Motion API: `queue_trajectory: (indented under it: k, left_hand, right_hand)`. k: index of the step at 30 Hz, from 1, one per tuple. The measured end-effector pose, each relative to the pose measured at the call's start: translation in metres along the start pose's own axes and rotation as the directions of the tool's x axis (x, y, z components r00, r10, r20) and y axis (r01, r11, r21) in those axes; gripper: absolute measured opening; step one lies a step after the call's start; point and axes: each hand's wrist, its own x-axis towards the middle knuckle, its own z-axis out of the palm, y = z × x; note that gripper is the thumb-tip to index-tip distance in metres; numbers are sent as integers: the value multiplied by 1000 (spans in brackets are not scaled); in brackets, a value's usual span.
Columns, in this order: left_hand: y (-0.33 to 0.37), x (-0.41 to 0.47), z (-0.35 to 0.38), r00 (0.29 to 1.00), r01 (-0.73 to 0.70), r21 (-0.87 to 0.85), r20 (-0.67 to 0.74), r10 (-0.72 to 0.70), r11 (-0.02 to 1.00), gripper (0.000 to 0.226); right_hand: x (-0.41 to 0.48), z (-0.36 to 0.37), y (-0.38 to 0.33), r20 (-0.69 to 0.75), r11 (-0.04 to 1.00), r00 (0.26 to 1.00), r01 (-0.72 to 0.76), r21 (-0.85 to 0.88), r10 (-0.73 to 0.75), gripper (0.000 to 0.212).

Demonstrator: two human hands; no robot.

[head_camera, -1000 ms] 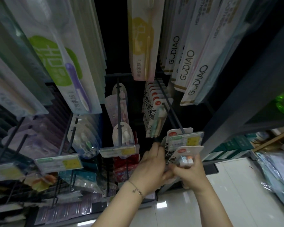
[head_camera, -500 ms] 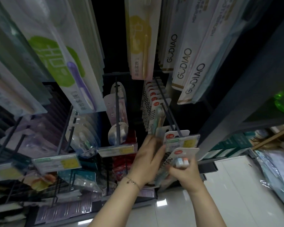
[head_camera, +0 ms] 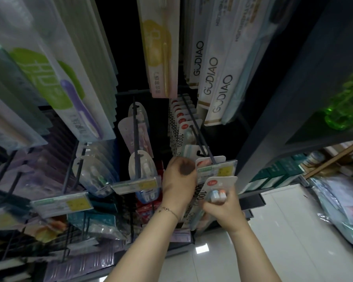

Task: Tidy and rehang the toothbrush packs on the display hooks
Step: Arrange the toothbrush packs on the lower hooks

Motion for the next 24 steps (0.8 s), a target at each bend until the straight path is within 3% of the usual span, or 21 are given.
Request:
queue_trajectory:
  k: [7,13,18,24]
  left_hand:
    - [12,5,-2,1000,24,15,-12,-23,1000,18]
    - [16,2,-2,998,-9,20,-59,10,1000,16]
    - [20,4,-2,999,37,-61,-20,-38,997,23]
    - [24,6,2,1000,15,-17,-6,-16,1000,21]
  right_hand:
    - [-2,0,-2,15,1000,1000,-8,7,8,93]
    - [-5,-2,-11,17,1000,1000,14,14,-14,75]
    - [-10,-6,-19,55,997,997,42,68,-45,71]
    - [-9,-13,-27,99,993,993,52,102,-62,66]
